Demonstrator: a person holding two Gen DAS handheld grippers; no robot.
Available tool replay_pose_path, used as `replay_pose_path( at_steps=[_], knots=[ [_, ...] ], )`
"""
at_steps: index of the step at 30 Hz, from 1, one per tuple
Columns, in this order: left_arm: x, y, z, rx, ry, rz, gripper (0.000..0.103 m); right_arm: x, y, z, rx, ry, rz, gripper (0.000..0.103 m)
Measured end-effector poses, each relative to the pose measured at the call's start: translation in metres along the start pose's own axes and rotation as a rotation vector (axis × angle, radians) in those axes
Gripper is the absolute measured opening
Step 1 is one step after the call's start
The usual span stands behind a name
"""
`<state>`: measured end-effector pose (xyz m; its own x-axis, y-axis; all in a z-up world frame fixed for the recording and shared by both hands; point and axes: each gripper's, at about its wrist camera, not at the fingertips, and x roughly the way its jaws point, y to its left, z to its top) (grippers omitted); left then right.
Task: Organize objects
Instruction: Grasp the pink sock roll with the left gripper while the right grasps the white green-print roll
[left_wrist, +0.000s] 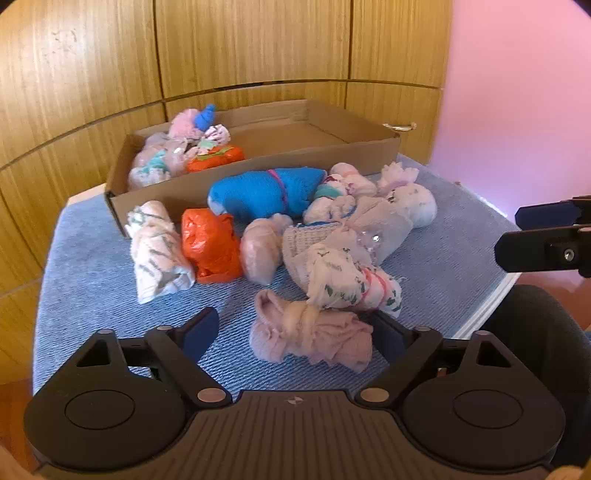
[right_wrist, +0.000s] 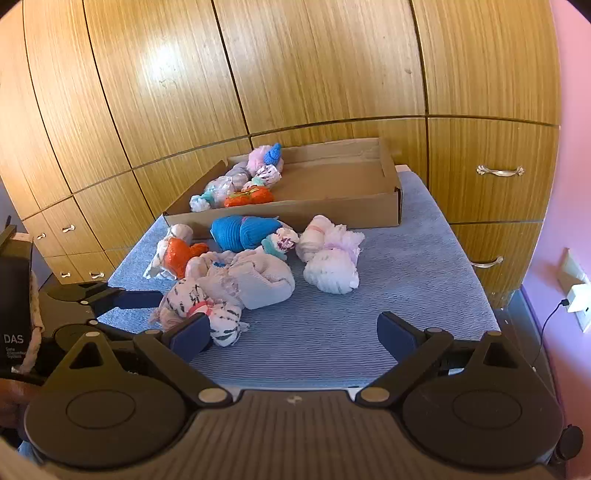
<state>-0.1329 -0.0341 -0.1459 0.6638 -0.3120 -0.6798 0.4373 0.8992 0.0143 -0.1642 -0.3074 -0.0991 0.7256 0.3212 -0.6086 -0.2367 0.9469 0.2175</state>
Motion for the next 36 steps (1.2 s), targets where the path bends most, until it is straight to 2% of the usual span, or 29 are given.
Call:
replay_pose_path(
  at_steps=[4,7,8,14,19,30,33,35,36],
  knots=[
    [0.002,-0.002,-0.001,0.014,-0.003,-0.022,0.082,0.001,0.001,-0.001,-0.004,0.012,0.002,0.096],
    [0.001,-0.001,-0.003,0.008,-0.012,-0.035,0.073,0.001,0.003,-0.001,-0.003,0.018,0.000,0.096],
    [-0.001,-0.001,-0.003,0.007,-0.016,-0.038,0.068,0.002,0.003,-0.001,-0.004,0.018,0.001,0.096],
    [-0.007,0.001,-0.007,-0.002,-0.024,-0.012,0.066,0.007,0.012,0.001,-0.002,0.028,0.010,0.096],
    [-0.016,0.012,-0.013,-0.002,-0.017,0.031,0.067,0.022,0.022,0.002,0.109,0.055,0.045,0.096],
    [-0.049,0.063,-0.022,-0.128,-0.044,0.067,0.067,0.056,0.058,-0.003,0.226,0.045,-0.067,0.090],
    [-0.051,0.074,-0.024,-0.144,-0.044,0.065,0.067,0.063,0.063,-0.003,0.278,0.049,-0.088,0.083],
    [-0.051,0.080,-0.025,-0.159,-0.046,0.063,0.067,0.067,0.065,-0.004,0.277,0.057,-0.083,0.072],
    [-0.050,0.082,-0.026,-0.168,-0.045,0.061,0.067,0.069,0.066,-0.005,0.266,0.067,-0.083,0.072]
  ],
)
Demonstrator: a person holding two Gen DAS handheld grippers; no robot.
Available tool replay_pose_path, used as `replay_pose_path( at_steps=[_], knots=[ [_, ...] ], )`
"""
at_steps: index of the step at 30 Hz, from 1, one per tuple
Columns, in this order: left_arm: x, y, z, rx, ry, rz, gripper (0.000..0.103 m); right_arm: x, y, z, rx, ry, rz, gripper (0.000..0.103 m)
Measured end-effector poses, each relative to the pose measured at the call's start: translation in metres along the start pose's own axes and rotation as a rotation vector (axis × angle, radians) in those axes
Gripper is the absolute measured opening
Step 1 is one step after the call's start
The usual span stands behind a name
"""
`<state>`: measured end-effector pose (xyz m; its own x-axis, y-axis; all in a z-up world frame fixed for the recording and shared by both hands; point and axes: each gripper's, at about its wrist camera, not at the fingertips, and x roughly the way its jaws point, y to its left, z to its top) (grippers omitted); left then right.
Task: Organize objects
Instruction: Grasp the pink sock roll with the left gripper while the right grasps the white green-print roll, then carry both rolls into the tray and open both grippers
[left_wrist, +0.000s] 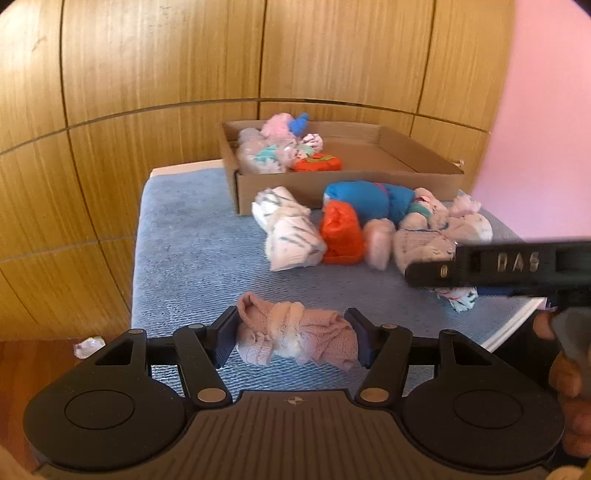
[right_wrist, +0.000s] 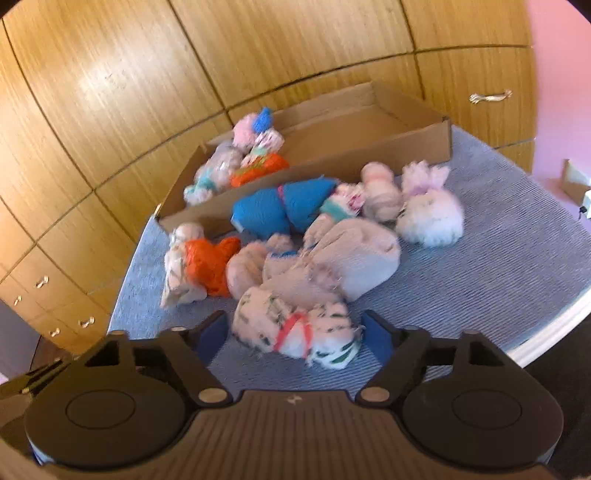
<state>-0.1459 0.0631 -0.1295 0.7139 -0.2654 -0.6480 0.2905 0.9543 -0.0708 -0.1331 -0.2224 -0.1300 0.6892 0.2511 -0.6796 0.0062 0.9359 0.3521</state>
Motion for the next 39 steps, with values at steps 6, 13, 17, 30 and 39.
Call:
replay_pose_path(
  at_steps=[6,13,17,30,39],
  knots=[
    [0.006,0.004,-0.001,-0.022,0.010,-0.009,0.067,-0.011,0.000,-0.015,-0.173,-0.027,-0.016,0.061],
    [0.010,-0.008,0.001,-0.004,0.017,-0.014,0.067,-0.032,-0.009,-0.022,-0.425,-0.113,-0.055,0.061],
    [0.010,-0.016,0.007,0.015,0.020,-0.015,0.067,-0.044,-0.026,-0.014,-0.486,-0.142,-0.047,0.060],
    [0.019,-0.031,0.100,0.104,-0.024,-0.005,0.067,-0.073,-0.072,0.090,-0.595,-0.271,0.026,0.060],
    [0.079,-0.055,0.220,0.167,-0.013,-0.042,0.067,-0.034,-0.076,0.187,-0.702,-0.263,0.131,0.061]
  ],
)
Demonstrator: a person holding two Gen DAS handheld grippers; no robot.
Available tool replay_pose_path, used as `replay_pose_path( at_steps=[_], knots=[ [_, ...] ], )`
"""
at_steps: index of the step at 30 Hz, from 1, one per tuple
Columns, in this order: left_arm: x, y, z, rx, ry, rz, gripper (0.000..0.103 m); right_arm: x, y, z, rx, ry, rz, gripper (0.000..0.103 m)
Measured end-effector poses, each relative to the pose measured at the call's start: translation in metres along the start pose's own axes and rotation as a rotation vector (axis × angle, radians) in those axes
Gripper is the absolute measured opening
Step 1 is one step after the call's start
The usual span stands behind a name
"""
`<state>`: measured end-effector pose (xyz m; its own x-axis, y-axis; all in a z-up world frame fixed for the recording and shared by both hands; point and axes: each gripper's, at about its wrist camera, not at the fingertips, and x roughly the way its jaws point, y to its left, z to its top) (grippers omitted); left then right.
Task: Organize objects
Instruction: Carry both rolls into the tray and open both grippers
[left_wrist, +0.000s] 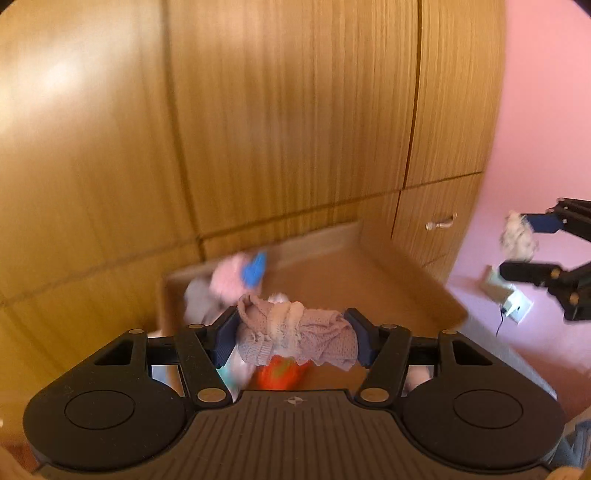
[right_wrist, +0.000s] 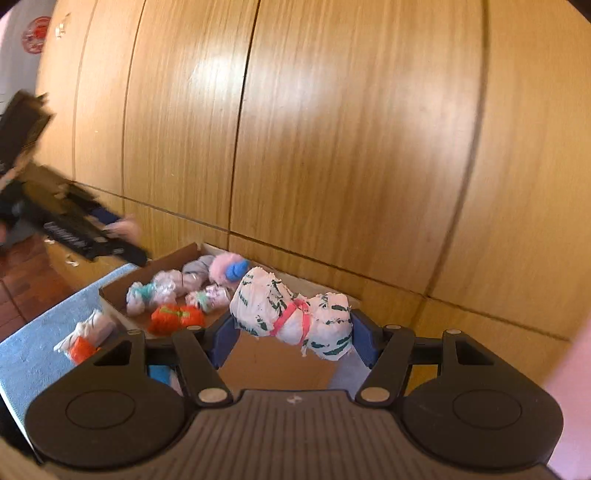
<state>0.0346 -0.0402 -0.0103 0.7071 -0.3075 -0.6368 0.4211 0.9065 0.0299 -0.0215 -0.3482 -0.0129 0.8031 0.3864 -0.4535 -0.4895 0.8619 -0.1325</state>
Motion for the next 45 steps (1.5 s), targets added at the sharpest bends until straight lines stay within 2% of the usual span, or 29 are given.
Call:
replay_pose_path(
  at_steps=[3,7,13,19,26,31,37,43,45],
  knots=[
    [0.037,0.001,0.032,-0.043,0.030,-0.042,0.067,0.035,-0.012,0.012,-0.053,0.018,0.019,0.061],
    [0.096,0.000,0.054,-0.072,0.066,-0.043,0.067,0.091,-0.026,0.019,-0.074,0.067,0.035,0.061],
    [0.172,0.000,0.050,-0.089,0.154,-0.017,0.067,0.160,-0.029,0.004,-0.077,0.152,0.074,0.061],
    [0.215,0.001,0.045,-0.085,0.199,-0.022,0.067,0.211,-0.028,-0.008,-0.108,0.226,0.109,0.061],
    [0.241,0.002,0.036,-0.106,0.238,0.009,0.067,0.244,-0.021,-0.017,-0.117,0.288,0.108,0.061],
    [0.248,0.001,0.032,-0.132,0.247,0.029,0.068,0.248,-0.015,-0.022,-0.121,0.315,0.110,0.062],
    [0.248,-0.006,0.028,-0.131,0.246,0.088,0.071,0.247,-0.004,-0.026,-0.140,0.346,0.097,0.068],
    [0.243,-0.010,0.026,-0.129,0.229,0.094,0.079,0.243,0.005,-0.029,-0.134,0.352,0.089,0.073],
    [0.241,-0.010,0.026,-0.142,0.224,0.097,0.087,0.240,0.007,-0.030,-0.127,0.345,0.086,0.077]
  ],
)
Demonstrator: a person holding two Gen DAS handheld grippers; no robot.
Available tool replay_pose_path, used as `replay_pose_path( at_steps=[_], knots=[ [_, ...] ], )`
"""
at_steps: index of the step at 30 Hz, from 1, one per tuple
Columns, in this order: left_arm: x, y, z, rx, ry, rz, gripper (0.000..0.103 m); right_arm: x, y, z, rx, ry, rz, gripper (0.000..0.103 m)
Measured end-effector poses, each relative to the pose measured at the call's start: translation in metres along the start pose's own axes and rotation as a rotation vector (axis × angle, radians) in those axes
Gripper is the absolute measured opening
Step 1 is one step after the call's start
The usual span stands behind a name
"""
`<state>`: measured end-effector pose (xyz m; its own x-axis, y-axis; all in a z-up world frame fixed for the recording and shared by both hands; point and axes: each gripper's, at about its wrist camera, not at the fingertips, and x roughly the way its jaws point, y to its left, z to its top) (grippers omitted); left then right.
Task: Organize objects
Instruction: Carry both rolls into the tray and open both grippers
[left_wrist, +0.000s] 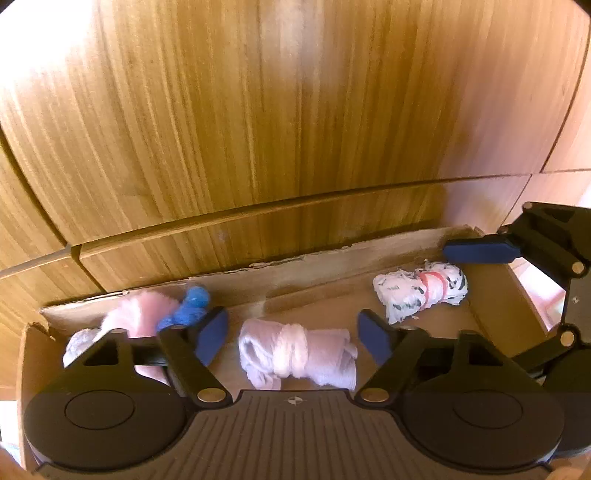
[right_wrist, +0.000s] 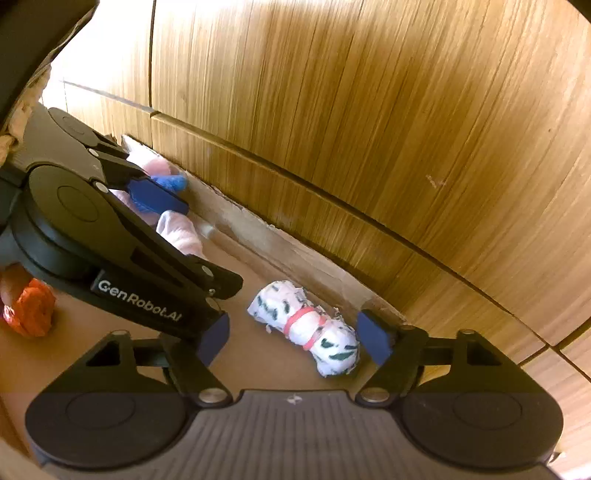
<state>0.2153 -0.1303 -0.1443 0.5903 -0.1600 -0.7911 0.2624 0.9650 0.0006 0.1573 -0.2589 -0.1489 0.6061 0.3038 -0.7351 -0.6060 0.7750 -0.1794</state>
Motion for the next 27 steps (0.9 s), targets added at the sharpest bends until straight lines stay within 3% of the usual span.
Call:
replay_pose_path(
  at_steps=[7,14,27],
  knots=[
    [-0.004,-0.003,-0.006,-0.028,0.003,-0.012,0.088,0.001,0.006,-0.010,0.008,-0.001,-0.005,0.079],
    [-0.014,-0.007,-0.011,-0.038,-0.003,-0.011,0.089,0.006,0.006,0.007,0.021,-0.009,-0.004,0.079],
    [-0.048,-0.033,-0.029,-0.039,-0.040,-0.010,0.091,-0.020,0.002,0.012,0.035,-0.015,-0.023,0.080]
  ],
)
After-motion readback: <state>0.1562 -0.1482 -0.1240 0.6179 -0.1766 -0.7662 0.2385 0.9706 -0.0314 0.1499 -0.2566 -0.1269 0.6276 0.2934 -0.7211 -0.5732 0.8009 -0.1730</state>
